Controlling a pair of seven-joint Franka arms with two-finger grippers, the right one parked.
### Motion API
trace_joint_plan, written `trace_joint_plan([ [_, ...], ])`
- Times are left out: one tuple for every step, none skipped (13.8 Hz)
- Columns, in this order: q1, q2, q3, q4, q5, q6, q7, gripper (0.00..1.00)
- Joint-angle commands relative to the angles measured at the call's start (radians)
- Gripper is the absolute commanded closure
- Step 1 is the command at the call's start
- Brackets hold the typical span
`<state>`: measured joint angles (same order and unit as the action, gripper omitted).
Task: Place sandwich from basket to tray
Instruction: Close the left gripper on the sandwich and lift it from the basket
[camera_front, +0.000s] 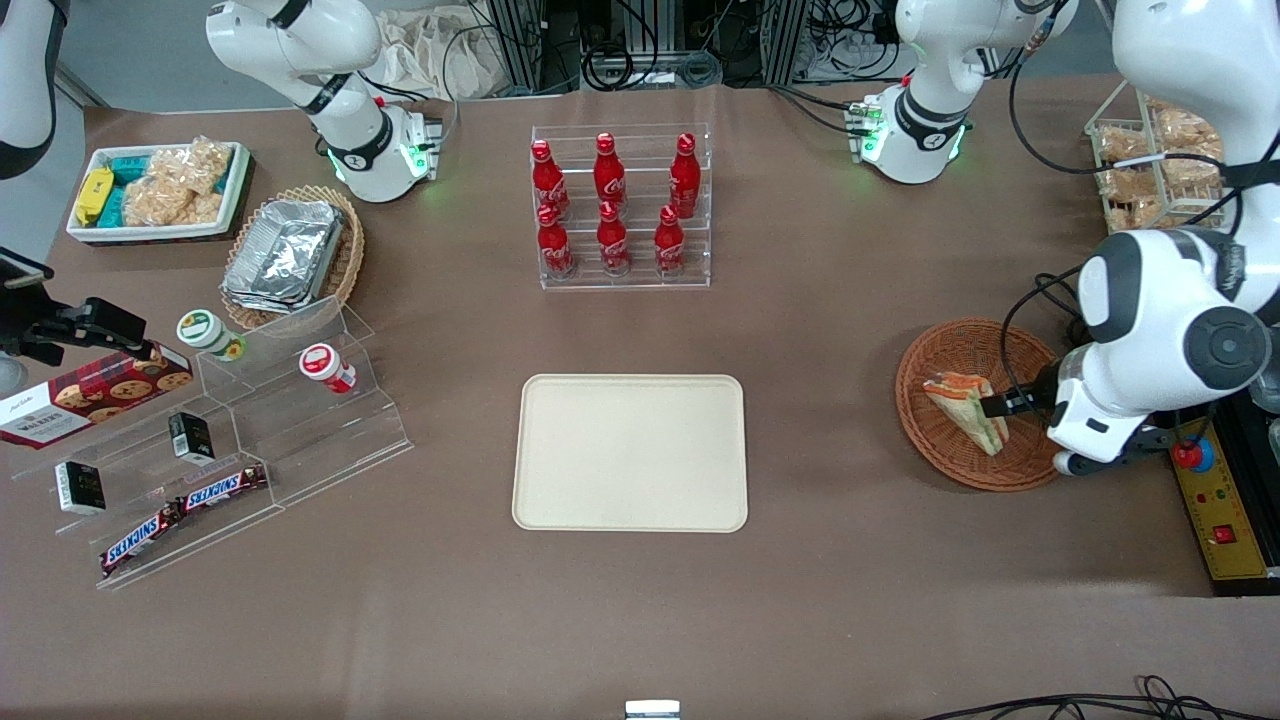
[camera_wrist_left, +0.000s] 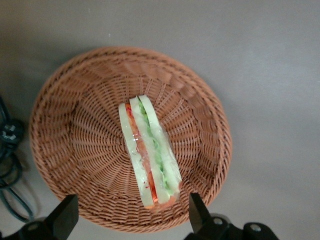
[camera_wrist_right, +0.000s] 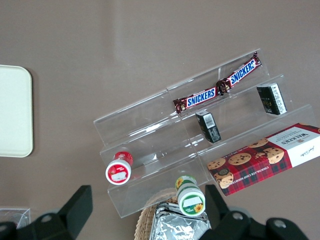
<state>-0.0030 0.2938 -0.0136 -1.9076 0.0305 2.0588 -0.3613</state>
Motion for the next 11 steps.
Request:
trace_joint_plan([
  [0.027, -0.024, -0.006, -0.109, 0.002, 0.113, -0.085, 0.01],
  [0.029, -0.009, -0.006, -0.129, 0.002, 0.168, -0.114, 0.01],
  [0.029, 0.011, -0.006, -0.137, 0.002, 0.216, -0.16, 0.01],
  [0.031, 0.028, -0.006, -0.137, 0.002, 0.254, -0.209, 0.01],
  [0.037, 0.042, -0.006, -0.139, 0.002, 0.282, -0.243, 0.01],
  [0.037, 0.048, -0.006, -0.143, 0.002, 0.294, -0.258, 0.01],
  [0.037, 0.054, -0.006, -0.145, 0.002, 0.296, -0.261, 0.01],
  [0.035, 0.061, -0.008, -0.155, 0.002, 0.299, -0.263, 0.01],
  [0.034, 0.064, -0.008, -0.172, 0.002, 0.322, -0.263, 0.02],
  [0.032, 0.065, -0.009, -0.198, 0.002, 0.363, -0.263, 0.02],
  [0.032, 0.07, -0.009, -0.221, 0.002, 0.404, -0.263, 0.02],
])
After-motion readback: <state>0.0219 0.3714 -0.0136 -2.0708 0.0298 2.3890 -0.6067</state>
